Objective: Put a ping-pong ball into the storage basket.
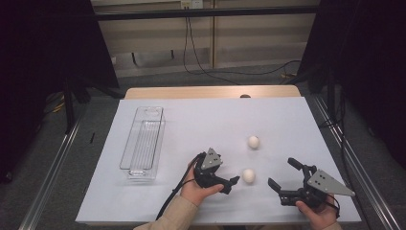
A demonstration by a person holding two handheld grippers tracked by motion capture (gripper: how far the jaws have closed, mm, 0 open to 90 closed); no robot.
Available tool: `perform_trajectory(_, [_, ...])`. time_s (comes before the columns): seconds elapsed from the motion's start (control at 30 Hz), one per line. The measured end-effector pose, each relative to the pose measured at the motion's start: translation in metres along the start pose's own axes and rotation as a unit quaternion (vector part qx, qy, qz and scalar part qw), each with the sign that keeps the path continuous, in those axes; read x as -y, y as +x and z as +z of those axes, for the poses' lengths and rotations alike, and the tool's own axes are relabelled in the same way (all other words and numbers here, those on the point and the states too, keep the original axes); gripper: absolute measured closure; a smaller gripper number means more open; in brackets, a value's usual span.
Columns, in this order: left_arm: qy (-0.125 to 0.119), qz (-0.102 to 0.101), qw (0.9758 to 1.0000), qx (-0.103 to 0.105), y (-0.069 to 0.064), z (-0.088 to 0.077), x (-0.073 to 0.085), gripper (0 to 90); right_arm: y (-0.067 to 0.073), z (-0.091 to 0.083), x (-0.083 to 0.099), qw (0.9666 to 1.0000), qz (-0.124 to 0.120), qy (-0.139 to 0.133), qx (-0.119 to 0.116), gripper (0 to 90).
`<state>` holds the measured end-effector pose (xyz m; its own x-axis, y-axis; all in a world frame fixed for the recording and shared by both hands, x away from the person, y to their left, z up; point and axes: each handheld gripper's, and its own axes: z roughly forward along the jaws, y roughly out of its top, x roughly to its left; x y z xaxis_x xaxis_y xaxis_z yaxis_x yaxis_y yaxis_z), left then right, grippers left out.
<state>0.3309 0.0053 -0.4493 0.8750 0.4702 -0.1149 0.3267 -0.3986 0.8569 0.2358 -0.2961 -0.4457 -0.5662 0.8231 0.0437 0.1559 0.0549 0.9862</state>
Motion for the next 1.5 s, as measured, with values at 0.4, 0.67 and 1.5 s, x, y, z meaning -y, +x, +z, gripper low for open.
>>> perform_trajectory(0.4, [0.005,-0.004,1.0000,0.006,-0.001,0.003,0.000,2.8,0.000,0.000,0.000,1.0000,-0.001,0.001,0.000,1.5])
perform_trajectory(0.67, [0.006,-0.006,0.9999,0.012,-0.003,0.006,-0.002,2.8,0.000,0.000,0.000,1.0000,-0.002,0.001,0.000,1.5])
perform_trajectory(1.5, [0.017,-0.018,0.9995,0.020,-0.006,0.016,-0.006,2.2,-0.001,0.000,0.000,1.0000,-0.002,0.001,-0.001,1.5])
